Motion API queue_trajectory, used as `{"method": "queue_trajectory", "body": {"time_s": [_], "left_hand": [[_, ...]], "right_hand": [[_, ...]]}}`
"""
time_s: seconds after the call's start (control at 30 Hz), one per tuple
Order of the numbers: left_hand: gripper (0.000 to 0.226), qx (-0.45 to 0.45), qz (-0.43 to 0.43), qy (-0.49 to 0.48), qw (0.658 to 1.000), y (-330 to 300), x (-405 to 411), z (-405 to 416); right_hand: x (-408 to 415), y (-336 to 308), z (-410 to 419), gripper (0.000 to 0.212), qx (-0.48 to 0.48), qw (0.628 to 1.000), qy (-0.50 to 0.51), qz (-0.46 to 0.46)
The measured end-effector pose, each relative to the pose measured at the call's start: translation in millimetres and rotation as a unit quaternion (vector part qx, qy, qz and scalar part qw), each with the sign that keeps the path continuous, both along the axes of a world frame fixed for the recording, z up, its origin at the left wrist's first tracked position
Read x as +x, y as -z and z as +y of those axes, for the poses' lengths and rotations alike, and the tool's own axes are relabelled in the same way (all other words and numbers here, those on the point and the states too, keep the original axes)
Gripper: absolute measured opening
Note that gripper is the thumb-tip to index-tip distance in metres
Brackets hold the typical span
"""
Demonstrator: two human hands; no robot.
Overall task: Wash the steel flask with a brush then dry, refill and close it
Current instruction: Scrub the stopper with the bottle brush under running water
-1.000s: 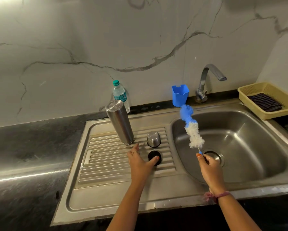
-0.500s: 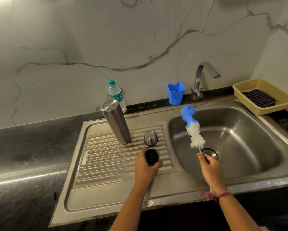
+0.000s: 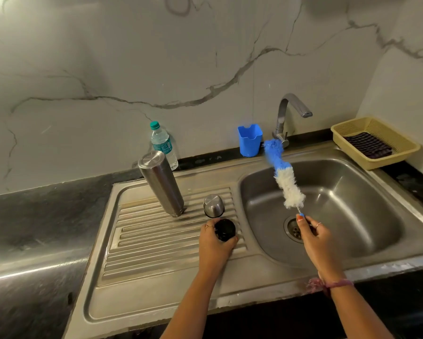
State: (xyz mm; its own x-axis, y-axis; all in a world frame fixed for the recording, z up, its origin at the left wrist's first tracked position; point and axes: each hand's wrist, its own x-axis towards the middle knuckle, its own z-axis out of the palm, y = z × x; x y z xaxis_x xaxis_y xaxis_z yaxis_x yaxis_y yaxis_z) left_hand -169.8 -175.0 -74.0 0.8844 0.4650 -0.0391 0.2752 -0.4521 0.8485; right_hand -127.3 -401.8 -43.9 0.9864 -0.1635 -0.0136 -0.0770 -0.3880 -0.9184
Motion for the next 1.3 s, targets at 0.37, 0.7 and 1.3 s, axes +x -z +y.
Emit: {"method": "queue_trajectory", "body": {"time_s": [0.37,0.7,1.3], "left_hand": [[0.055,-0.038,-0.024,0.021,0.999,-23,36,-40],[0.052,-0.044,-0.020,0.011,0.999,-31,75,-76],[0.063,0.214,0.054,0.133,0.966,-73,225,-124]], "right_hand": [[27,-29,-58,0.040,-0.111,0.980,-0.020,-0.164],[67,-5,-133,0.032,-0.479,0.873,-0.072,0.065],[114,3,-194,0.034,-0.162,0.985,-0.053,0.040]]}}
